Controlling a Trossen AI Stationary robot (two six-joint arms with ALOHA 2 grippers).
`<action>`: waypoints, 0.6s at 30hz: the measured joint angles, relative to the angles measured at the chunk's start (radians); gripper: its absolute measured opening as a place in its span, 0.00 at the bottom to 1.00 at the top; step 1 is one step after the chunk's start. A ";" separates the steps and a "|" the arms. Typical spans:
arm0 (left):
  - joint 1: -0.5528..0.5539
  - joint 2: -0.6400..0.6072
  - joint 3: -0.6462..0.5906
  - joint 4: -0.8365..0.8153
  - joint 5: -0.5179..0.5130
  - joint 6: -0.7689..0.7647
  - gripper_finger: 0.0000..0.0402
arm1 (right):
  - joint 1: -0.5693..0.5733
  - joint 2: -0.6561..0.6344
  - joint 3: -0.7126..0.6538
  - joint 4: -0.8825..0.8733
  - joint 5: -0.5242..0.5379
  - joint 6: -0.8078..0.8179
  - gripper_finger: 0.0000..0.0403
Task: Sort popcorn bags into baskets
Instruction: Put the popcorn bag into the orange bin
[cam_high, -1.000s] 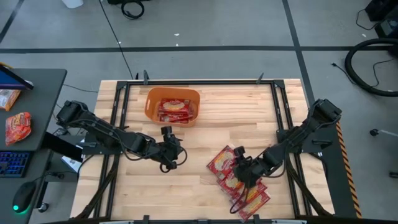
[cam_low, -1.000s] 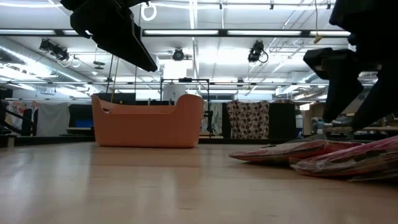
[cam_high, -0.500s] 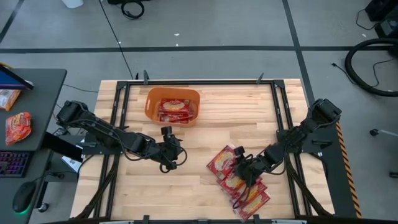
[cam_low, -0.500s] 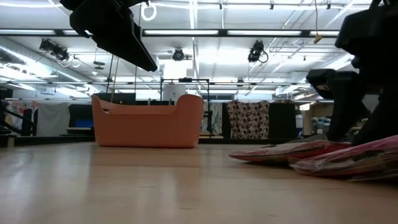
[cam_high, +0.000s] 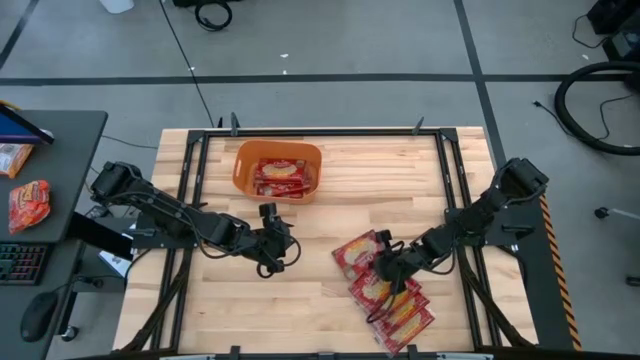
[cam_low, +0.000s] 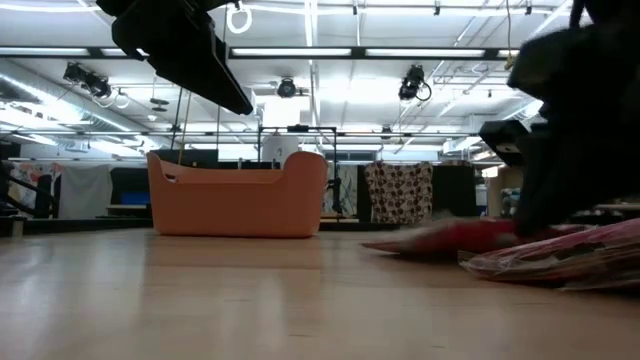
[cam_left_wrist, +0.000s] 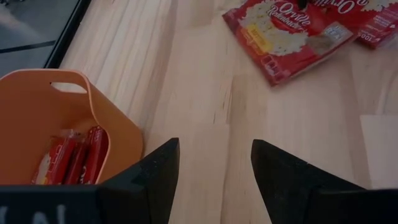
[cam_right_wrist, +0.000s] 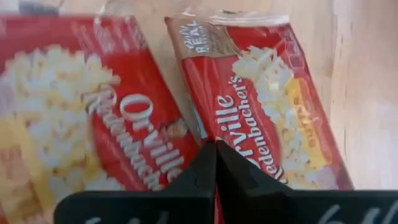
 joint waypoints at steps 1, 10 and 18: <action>0.000 0.000 0.000 0.003 0.000 0.000 0.51 | -0.006 0.000 0.013 0.001 0.000 0.008 0.03; -0.009 0.119 0.000 0.188 0.083 0.178 0.54 | -0.116 -0.008 0.176 0.002 -0.088 0.052 0.01; -0.009 0.203 0.001 0.275 0.093 0.221 0.69 | -0.220 -0.008 0.262 -0.024 -0.236 0.147 0.01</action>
